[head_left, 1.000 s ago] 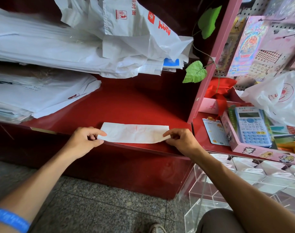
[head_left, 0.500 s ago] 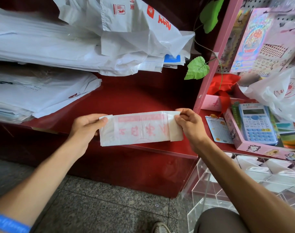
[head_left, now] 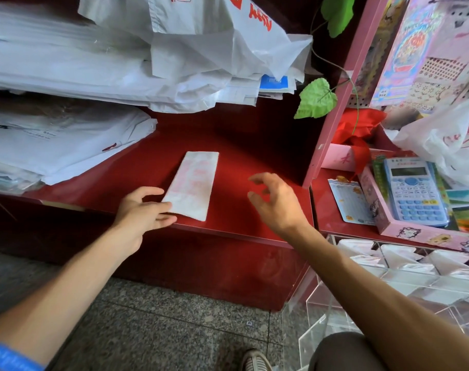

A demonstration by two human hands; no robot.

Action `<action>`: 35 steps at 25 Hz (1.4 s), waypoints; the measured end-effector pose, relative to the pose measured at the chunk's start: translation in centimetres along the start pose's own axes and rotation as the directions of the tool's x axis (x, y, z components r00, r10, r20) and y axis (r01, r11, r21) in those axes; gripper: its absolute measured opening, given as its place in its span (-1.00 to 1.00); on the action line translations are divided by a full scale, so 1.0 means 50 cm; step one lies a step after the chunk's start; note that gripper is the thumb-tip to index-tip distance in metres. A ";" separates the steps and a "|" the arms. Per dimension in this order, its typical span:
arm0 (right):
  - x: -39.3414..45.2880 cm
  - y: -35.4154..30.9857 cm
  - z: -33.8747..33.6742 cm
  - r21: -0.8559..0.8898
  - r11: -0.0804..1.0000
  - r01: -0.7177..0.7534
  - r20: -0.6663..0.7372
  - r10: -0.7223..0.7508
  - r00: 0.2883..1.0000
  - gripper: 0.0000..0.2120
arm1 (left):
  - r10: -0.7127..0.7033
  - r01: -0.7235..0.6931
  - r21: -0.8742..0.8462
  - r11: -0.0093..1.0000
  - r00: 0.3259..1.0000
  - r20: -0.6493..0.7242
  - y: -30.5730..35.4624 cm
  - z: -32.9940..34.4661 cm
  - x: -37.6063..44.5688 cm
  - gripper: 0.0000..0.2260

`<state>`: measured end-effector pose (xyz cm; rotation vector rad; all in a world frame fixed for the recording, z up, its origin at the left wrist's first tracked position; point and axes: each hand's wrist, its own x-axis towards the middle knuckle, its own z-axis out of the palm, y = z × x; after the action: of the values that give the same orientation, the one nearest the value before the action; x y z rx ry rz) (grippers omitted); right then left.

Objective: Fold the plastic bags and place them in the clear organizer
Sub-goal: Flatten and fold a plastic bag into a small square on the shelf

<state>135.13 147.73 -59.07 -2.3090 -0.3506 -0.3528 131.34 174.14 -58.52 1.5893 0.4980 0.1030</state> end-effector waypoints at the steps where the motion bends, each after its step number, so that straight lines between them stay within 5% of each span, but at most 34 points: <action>1: -0.005 -0.010 0.006 -0.007 0.998 0.062 0.055 -0.062 0.997 -0.70 | -0.008 0.003 0.071 0.998 0.997 0.079 0.001 0.010 -0.010 -0.72; 4: -0.017 -0.033 0.025 -0.078 0.969 0.235 0.279 -0.205 0.938 -0.58 | 0.043 -0.104 0.333 0.937 0.982 0.184 -0.001 0.038 -0.028 -0.79; 5: -0.021 -0.039 0.032 -0.128 0.955 0.266 0.366 -0.204 0.908 -0.53 | 0.146 -0.208 0.470 0.858 0.975 0.166 -0.002 0.043 -0.029 -0.80; 7: -0.027 -0.046 0.044 -0.233 0.918 0.321 0.501 -0.169 0.849 -0.43 | 0.418 -0.455 0.704 0.546 0.875 0.242 -0.008 0.048 -0.032 -0.74; 9: -0.031 -0.049 0.050 -0.320 0.862 0.393 0.567 -0.158 0.808 -0.36 | 0.505 -0.609 0.717 0.340 0.761 0.406 -0.022 0.051 -0.035 -0.61; 13: -0.033 -0.055 0.047 -0.330 0.824 0.461 0.568 -0.216 0.794 -0.36 | 0.435 -0.709 0.692 0.136 0.670 0.601 -0.044 0.048 -0.025 -0.52; 18: -0.040 -0.037 0.049 -0.394 0.798 0.456 0.522 -0.214 0.826 -0.43 | 0.512 -0.785 0.548 0.290 0.611 0.604 -0.054 0.027 -0.014 -0.65; 22: -0.050 -0.029 0.057 -0.417 0.775 0.475 0.440 -0.285 0.852 -0.64 | 0.543 -0.800 0.538 0.267 0.586 0.602 -0.073 0.020 -0.010 -0.55; 30: -0.045 -0.019 0.032 -0.014 0.973 0.232 0.291 -0.218 0.932 -0.79 | 0.508 -0.687 0.491 0.536 0.727 0.462 -0.053 0.008 -0.014 -0.81; 32: -0.045 -0.016 0.037 -0.040 0.971 0.235 0.321 -0.210 0.923 -0.70 | 0.491 -0.674 0.484 0.558 0.738 0.462 -0.054 0.009 -0.010 -0.82; 35: -0.038 -0.015 0.049 0.028 0.955 0.295 0.282 -0.291 0.914 -0.85 | 0.461 -0.704 0.473 0.530 0.707 0.536 -0.056 0.008 -0.002 -0.84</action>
<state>133.50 149.74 -60.92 -2.3252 -0.8469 -0.1672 130.68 173.73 -61.22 2.3767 -0.3943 0.1730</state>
